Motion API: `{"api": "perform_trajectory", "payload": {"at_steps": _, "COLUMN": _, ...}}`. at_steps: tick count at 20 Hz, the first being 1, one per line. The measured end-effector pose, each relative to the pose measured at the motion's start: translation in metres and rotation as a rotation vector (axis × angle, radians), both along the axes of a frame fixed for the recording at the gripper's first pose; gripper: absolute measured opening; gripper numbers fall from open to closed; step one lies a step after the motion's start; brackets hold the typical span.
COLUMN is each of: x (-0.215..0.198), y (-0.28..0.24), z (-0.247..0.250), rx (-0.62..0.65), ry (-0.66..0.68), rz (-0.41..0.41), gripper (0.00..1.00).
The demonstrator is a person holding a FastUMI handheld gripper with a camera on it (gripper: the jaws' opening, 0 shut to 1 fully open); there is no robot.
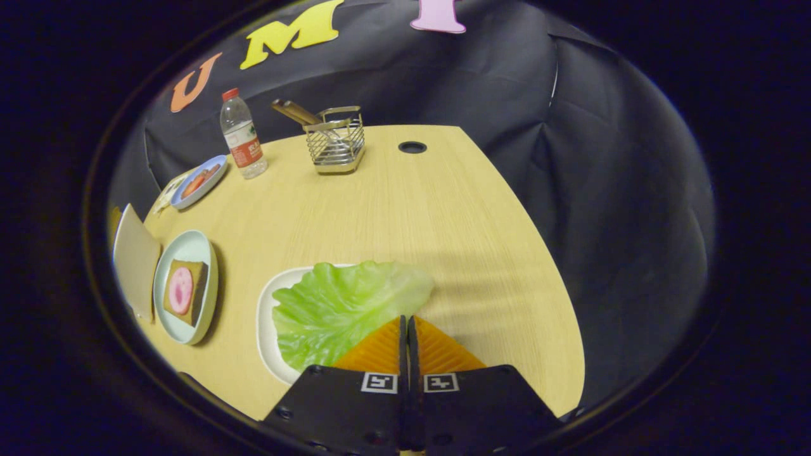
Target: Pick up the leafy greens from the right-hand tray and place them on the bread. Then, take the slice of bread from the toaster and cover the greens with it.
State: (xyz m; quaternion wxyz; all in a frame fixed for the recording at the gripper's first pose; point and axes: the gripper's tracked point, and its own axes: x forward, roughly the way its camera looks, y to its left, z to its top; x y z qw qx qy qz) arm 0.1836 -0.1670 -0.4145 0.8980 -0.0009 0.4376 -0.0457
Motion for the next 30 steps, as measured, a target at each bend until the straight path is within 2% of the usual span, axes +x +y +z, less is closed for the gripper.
{"api": "perform_trajectory", "payload": {"at_steps": 6, "x": -0.017, "y": 0.023, "z": 0.039, "rx": 0.032, "ry": -0.081, "rz": -0.041, "gripper": 0.0}}
{"api": "perform_trajectory", "payload": {"at_steps": 10, "x": -0.027, "y": 0.054, "z": 0.078, "rx": 0.041, "ry": -0.139, "rz": -0.038, "gripper": 0.0}}
{"api": "perform_trajectory", "payload": {"at_steps": 14, "x": -0.03, "y": 0.036, "z": 0.055, "rx": -0.028, "ry": -0.062, "rz": -0.109, "gripper": 0.0}}
{"api": "perform_trajectory", "payload": {"at_steps": 16, "x": -0.026, "y": 0.019, "z": 0.035, "rx": -0.011, "ry": -0.029, "rz": -0.158, "gripper": 0.01}}
{"api": "perform_trajectory", "payload": {"at_steps": 18, "x": -0.023, "y": 0.005, "z": 0.022, "rx": 0.004, "ry": -0.006, "rz": -0.202, "gripper": 0.16}}
{"api": "perform_trajectory", "payload": {"at_steps": 19, "x": -0.022, "y": 0.001, "z": 0.016, "rx": 0.014, "ry": 0.008, "rz": -0.209, "gripper": 0.28}}
{"api": "perform_trajectory", "payload": {"at_steps": 23, "x": -0.005, "y": 0.0, "z": -0.007, "rx": 0.05, "ry": 0.049, "rz": -0.169, "gripper": 0.57}}
{"api": "perform_trajectory", "payload": {"at_steps": 26, "x": 0.002, "y": -0.002, "z": -0.019, "rx": 0.086, "ry": 0.084, "rz": -0.189, "gripper": 0.57}}
{"api": "perform_trajectory", "payload": {"at_steps": 28, "x": 0.007, "y": -0.002, "z": -0.017, "rx": 0.117, "ry": 0.061, "rz": -0.184, "gripper": 0.58}}
{"api": "perform_trajectory", "payload": {"at_steps": 30, "x": 0.011, "y": -0.01, "z": -0.015, "rx": 0.077, "ry": 0.027, "rz": -0.18, "gripper": 0.38}}
